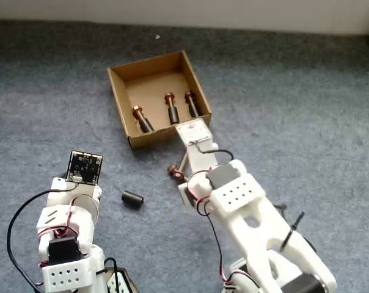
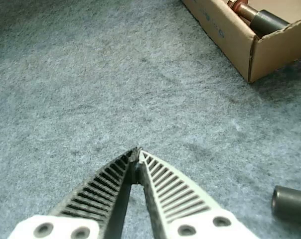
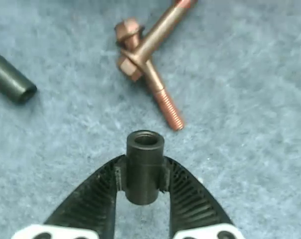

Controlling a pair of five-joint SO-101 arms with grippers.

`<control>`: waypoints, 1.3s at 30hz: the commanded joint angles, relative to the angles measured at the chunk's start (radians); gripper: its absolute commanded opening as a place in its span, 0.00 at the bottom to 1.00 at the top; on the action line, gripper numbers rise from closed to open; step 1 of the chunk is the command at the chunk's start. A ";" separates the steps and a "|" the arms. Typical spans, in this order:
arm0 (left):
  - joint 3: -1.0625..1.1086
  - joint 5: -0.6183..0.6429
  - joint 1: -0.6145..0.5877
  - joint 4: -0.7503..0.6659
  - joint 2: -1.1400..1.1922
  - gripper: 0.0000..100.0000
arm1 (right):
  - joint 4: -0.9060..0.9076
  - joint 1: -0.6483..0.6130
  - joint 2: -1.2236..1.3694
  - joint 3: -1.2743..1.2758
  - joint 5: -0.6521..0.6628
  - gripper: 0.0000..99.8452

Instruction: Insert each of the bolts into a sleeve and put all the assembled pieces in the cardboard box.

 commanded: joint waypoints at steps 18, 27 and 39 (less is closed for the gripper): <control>-0.097 0.029 0.076 0.052 -0.002 0.01 | -0.607 0.189 0.058 0.295 -0.127 0.00; -0.101 0.029 0.070 0.068 -0.002 0.01 | -0.503 0.005 0.443 -0.018 -0.129 0.00; -0.101 0.029 0.005 0.063 -0.004 0.01 | -0.263 -0.243 0.429 -0.202 -0.135 0.00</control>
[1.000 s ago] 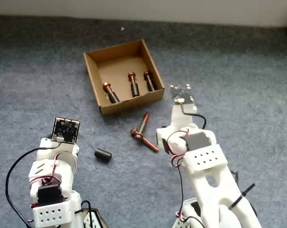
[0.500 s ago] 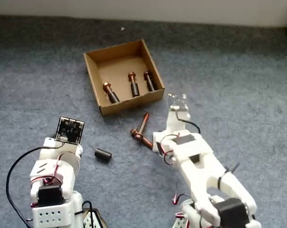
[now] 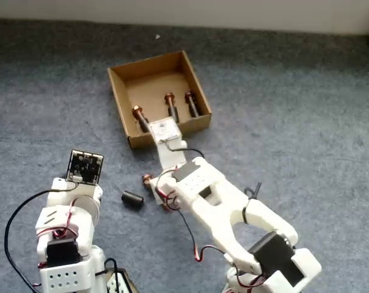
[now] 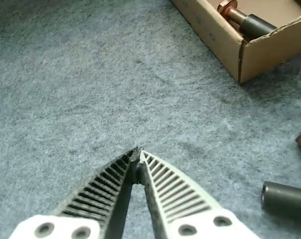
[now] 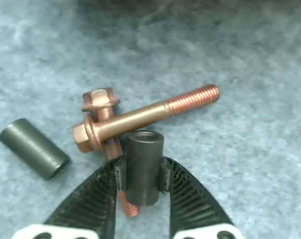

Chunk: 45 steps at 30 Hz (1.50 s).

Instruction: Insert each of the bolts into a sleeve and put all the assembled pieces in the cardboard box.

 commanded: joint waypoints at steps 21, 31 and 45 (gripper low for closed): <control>-0.309 0.008 0.254 0.209 0.036 0.05 | -0.004 0.440 -0.792 0.386 -0.109 0.00; -0.565 0.023 0.387 0.172 0.690 0.13 | -0.102 0.510 -0.794 0.466 -0.160 0.00; -0.946 0.422 0.429 0.167 1.452 0.23 | -0.102 0.510 -0.794 0.467 -0.160 0.00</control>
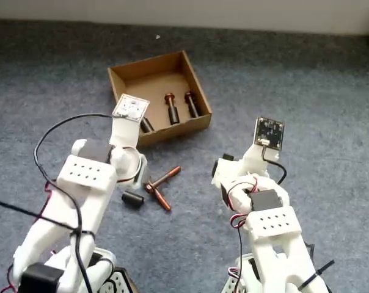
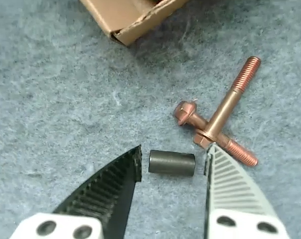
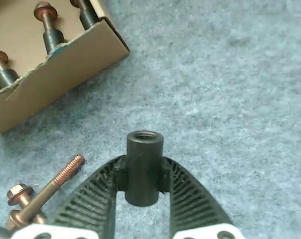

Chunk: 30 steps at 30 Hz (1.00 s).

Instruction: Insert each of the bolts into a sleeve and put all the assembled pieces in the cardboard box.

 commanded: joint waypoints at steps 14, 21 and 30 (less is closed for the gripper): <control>-0.280 0.184 0.111 -0.018 0.541 0.23 | -0.019 0.007 -0.031 -0.004 -0.009 0.00; -0.371 0.181 0.110 -0.012 0.705 0.21 | -0.019 0.007 -0.031 -0.004 -0.008 0.00; -0.387 0.132 0.102 -0.012 0.702 0.09 | -0.018 0.007 -0.031 -0.004 -0.008 0.00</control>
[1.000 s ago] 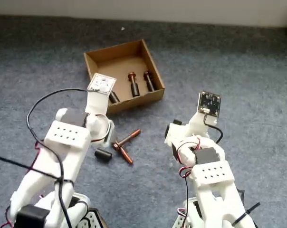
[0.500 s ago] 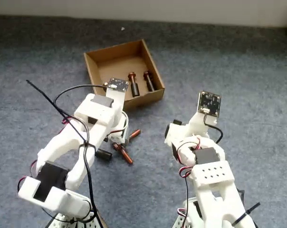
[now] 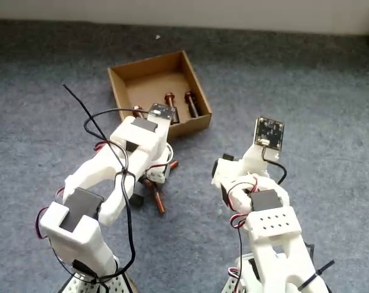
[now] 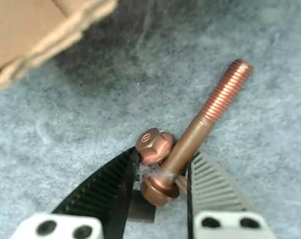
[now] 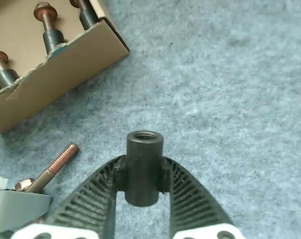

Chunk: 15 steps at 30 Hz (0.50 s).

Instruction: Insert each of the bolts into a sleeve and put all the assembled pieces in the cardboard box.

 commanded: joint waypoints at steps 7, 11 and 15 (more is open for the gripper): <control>-0.010 -0.293 -0.007 -0.012 -0.180 0.04 | -0.021 0.005 -0.031 0.010 -0.008 0.00; -0.015 -0.539 -0.004 -0.008 -0.219 0.06 | -0.021 0.005 -0.031 0.012 -0.008 0.00; -0.008 -0.592 -0.027 -0.002 -0.217 0.19 | -0.021 0.005 -0.031 0.012 -0.008 0.00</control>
